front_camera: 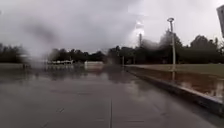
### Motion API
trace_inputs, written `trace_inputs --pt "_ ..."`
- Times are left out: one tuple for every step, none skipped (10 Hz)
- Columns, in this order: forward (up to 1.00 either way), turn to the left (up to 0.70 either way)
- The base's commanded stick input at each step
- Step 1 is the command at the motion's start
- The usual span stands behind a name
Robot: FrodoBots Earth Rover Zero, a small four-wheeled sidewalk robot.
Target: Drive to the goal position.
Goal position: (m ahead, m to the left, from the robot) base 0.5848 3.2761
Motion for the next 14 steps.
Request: trace_inputs --pt "0.7 0.0" --pt "0.7 0.0" --pt "0.7 0.0" --pt "0.7 0.0" --pt "0.7 0.0" --pt "0.7 0.0" --pt "0.7 0.0" --pt "0.7 -0.04" --pt "0.7 -0.26" --pt "0.7 -0.32" --pt "0.7 -0.17" --pt "0.7 -0.01" --pt "0.7 0.0" --pt "0.7 0.0"
